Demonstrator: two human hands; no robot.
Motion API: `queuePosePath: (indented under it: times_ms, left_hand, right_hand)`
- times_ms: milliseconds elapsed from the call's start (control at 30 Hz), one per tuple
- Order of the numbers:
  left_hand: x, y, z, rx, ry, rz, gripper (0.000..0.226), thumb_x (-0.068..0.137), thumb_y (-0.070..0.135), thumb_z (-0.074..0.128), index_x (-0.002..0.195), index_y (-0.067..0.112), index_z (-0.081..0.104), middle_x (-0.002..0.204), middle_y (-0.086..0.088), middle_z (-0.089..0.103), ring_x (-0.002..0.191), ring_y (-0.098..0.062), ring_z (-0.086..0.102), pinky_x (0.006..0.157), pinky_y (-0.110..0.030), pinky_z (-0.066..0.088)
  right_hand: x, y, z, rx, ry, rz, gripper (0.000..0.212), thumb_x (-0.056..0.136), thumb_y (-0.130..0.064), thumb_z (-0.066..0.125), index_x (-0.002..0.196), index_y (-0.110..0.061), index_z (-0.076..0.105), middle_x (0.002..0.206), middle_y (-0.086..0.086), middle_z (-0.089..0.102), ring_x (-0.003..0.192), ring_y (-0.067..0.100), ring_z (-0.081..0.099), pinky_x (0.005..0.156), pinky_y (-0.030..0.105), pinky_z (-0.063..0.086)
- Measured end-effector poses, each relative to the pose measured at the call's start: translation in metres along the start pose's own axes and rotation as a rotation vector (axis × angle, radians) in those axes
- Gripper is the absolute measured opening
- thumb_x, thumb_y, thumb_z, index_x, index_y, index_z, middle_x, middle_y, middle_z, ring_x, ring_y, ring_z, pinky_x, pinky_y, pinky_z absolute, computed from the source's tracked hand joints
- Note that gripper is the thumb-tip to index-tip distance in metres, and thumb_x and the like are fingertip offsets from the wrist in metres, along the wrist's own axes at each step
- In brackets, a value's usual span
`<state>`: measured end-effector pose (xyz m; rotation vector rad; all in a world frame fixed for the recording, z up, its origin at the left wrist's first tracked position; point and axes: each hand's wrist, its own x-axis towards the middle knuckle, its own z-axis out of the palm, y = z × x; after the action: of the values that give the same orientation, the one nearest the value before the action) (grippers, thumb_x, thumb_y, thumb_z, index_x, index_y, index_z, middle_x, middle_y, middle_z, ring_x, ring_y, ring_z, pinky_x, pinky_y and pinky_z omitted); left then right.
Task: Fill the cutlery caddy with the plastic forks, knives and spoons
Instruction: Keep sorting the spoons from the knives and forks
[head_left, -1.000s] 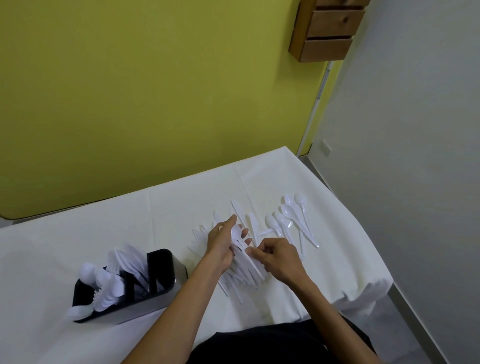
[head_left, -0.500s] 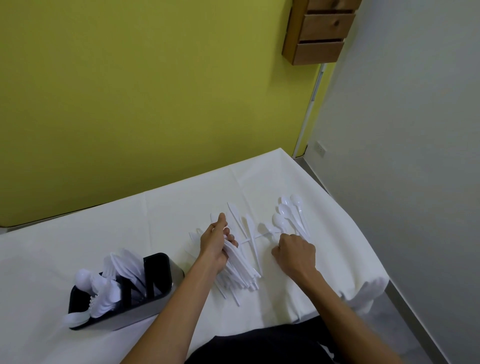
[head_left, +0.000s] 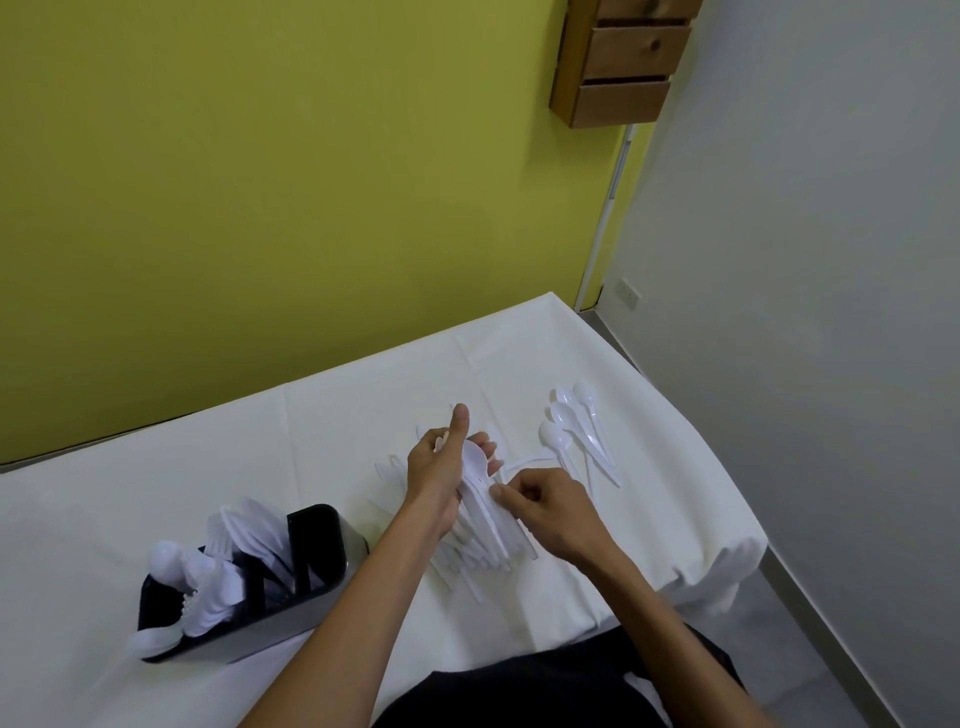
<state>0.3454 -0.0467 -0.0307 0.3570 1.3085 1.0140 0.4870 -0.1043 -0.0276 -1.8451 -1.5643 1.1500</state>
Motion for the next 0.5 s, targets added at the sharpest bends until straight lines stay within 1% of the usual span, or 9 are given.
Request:
queuePosePath:
  times_ms: [67,133,167,233,300,367,433,500]
  left_hand:
    - [-0.004,0.004,0.000,0.004,0.031,0.062,0.039,0.084,0.036,0.079,0.102,0.008,0.059,0.091,-0.009,0.071,0.077,-0.021,0.073,0.069,-0.037,0.062]
    - [-0.007,0.011,-0.002,0.040,0.044,0.126,0.029,0.086,0.030,0.079,0.099,0.010,0.062,0.096,-0.007,0.068,0.081,-0.019,0.072,0.071,-0.037,0.063]
    - [-0.009,0.015,-0.002,0.050,0.048,0.149,0.024,0.088,0.028,0.078,0.097,0.010,0.064,0.096,-0.007,0.067,0.082,-0.019,0.071,0.073,-0.037,0.063]
    - [-0.013,0.021,-0.003,0.016,0.047,0.168,0.016,0.090,0.023,0.074,0.095,0.010,0.065,0.094,-0.010,0.064,0.085,-0.022,0.069,0.072,-0.039,0.063]
    - [-0.019,0.027,-0.008,-0.034,0.031,0.182,0.012,0.093,0.018,0.071,0.095,0.008,0.065,0.090,-0.012,0.062,0.084,-0.024,0.067,0.071,-0.041,0.063]
    - [-0.027,0.031,-0.015,-0.057,0.005,0.201,0.015,0.096,0.020,0.067,0.097,0.005,0.064,0.088,-0.012,0.065,0.080,-0.024,0.069,0.072,-0.044,0.063]
    - [-0.032,0.033,-0.024,-0.038,-0.028,0.223,0.025,0.100,0.029,0.061,0.101,0.005,0.065,0.096,-0.013,0.073,0.084,-0.026,0.075,0.076,-0.045,0.062]
    - [-0.040,0.037,-0.034,-0.036,-0.040,0.252,0.030,0.102,0.035,0.056,0.102,0.006,0.065,0.101,-0.015,0.075,0.088,-0.029,0.077,0.078,-0.044,0.062]
  right_hand:
    - [-0.003,-0.001,0.004,0.036,0.058,0.038,0.039,0.087,-0.047,0.068,0.064,-0.017,0.059,0.054,-0.010,0.054,0.051,0.003,0.048,0.053,0.015,0.037]
    - [-0.008,-0.003,0.010,0.076,0.133,0.083,0.041,0.087,-0.053,0.066,0.071,-0.015,0.061,0.059,-0.010,0.058,0.055,0.003,0.052,0.057,0.019,0.040]
    - [-0.010,-0.004,0.012,0.115,0.156,0.097,0.041,0.088,-0.055,0.064,0.074,-0.016,0.061,0.061,-0.010,0.058,0.058,0.004,0.052,0.060,0.021,0.042]
    - [-0.019,-0.008,0.018,0.220,0.165,0.091,0.042,0.092,-0.053,0.058,0.072,-0.016,0.056,0.060,-0.010,0.054,0.058,0.006,0.049,0.061,0.023,0.041]
    - [-0.027,-0.018,0.027,0.250,0.176,0.049,0.044,0.096,-0.048,0.055,0.069,-0.013,0.052,0.058,-0.008,0.050,0.056,0.007,0.044,0.059,0.025,0.038]
    - [-0.034,-0.028,0.034,0.252,0.207,0.023,0.046,0.098,-0.045,0.053,0.068,-0.011,0.048,0.056,-0.006,0.046,0.054,0.007,0.041,0.057,0.026,0.036]
    - [-0.039,-0.040,0.039,0.287,0.223,0.011,0.047,0.100,-0.042,0.050,0.064,-0.014,0.039,0.054,-0.008,0.037,0.052,0.008,0.034,0.054,0.024,0.031]
    - [-0.043,-0.054,0.045,0.306,0.198,-0.006,0.047,0.101,-0.040,0.049,0.062,-0.017,0.035,0.053,-0.009,0.033,0.052,0.008,0.030,0.053,0.024,0.027]
